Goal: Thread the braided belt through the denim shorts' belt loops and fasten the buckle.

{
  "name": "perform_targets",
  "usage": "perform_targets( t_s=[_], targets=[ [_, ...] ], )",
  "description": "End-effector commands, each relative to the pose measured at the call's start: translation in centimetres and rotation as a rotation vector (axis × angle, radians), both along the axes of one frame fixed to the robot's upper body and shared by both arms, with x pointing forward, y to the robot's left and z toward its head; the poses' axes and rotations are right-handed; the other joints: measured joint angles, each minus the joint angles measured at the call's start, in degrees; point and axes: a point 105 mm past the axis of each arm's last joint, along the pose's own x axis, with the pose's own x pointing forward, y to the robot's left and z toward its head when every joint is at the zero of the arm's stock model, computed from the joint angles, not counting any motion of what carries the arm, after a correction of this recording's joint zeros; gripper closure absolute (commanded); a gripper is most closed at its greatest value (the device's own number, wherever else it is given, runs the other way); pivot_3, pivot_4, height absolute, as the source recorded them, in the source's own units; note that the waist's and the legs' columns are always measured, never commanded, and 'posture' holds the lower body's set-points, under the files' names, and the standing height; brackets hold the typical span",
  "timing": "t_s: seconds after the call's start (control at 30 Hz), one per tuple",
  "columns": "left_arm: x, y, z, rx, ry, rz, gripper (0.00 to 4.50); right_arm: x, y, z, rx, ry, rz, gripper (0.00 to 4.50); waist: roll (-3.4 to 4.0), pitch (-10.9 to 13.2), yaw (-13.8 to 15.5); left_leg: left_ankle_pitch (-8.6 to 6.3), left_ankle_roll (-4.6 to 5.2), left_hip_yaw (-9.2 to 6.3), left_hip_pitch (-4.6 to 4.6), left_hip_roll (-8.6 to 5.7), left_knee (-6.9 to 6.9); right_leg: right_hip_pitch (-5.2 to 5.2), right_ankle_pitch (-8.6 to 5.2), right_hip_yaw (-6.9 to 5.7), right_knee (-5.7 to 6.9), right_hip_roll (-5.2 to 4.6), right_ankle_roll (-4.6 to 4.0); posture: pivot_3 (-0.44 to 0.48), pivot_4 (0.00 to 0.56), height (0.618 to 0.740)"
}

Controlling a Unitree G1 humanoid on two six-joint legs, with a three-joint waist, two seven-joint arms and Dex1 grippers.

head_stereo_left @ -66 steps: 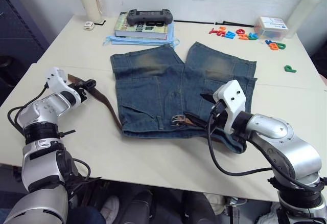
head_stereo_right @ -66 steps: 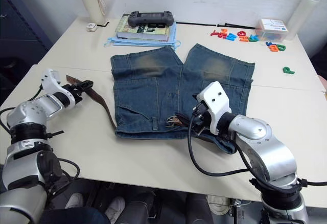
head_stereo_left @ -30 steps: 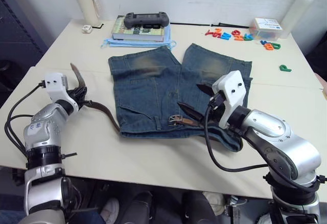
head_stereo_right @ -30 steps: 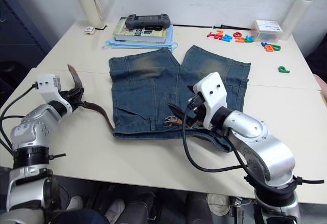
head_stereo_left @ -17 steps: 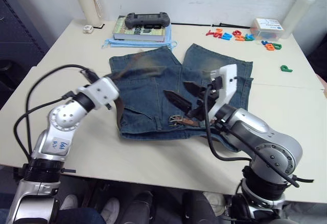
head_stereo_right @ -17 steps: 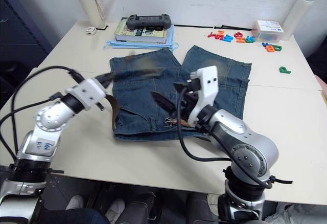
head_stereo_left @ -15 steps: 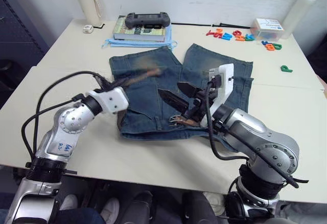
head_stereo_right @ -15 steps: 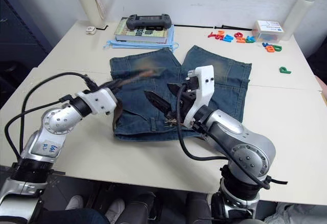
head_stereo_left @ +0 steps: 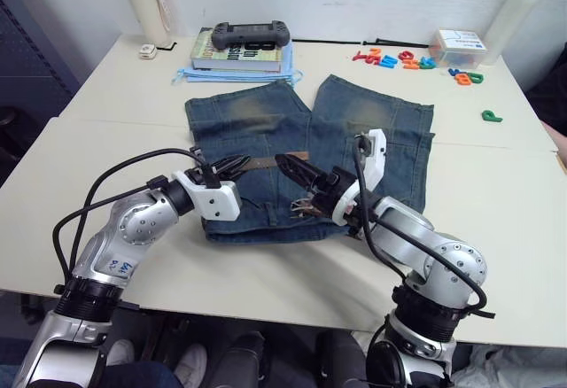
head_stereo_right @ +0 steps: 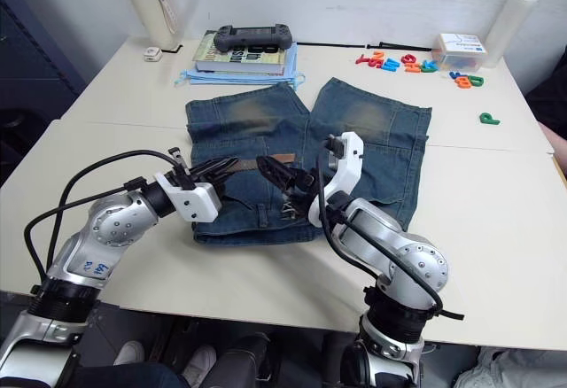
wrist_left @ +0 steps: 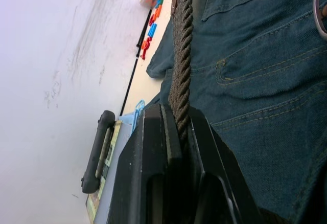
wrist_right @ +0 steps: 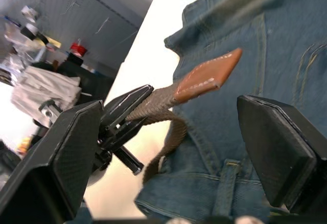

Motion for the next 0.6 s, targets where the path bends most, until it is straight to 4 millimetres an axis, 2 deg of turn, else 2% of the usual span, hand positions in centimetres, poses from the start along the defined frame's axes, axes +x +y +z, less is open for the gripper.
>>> perform_targets(
  t_s=[0.03,0.3,0.4,0.6],
  targets=[
    [-0.4,0.4,1.3,-0.024,-0.051,0.000,4.49,-0.5,0.7,0.8,0.093,0.017,0.034,0.00,0.00,0.0,0.0,0.00,0.00,0.01,-0.01,0.00,0.00,-0.05,0.00,0.09,0.04,0.03,0.00,0.000,0.150,0.667],
    [-1.1,-0.3,0.5,0.023,-0.037,-0.057,4.49,0.0,0.4,2.0,0.186,0.045,0.032,0.00,0.00,0.0,-0.1,0.00,0.00,0.30,-0.14,0.00,0.02,-0.60,0.00,0.78,0.44,0.32,-0.01,0.000,0.150,0.667],
    [-1.2,-0.4,0.6,0.019,-0.040,-0.062,4.50,0.1,0.2,2.0,0.191,0.049,0.029,0.88,0.00,0.0,-0.1,0.00,0.00,0.38,-0.14,0.02,0.03,-0.65,-0.01,0.88,0.46,0.54,-0.01,0.000,0.150,0.667],
    [-1.3,-0.6,1.2,-0.002,-0.059,-0.076,4.50,0.1,0.3,1.8,0.174,0.054,0.033,3.90,-0.01,0.0,-0.1,-0.01,0.01,0.41,-0.14,0.04,0.03,-0.70,-0.01,1.01,0.45,0.59,-0.01,0.000,0.150,0.667]
  ],
)
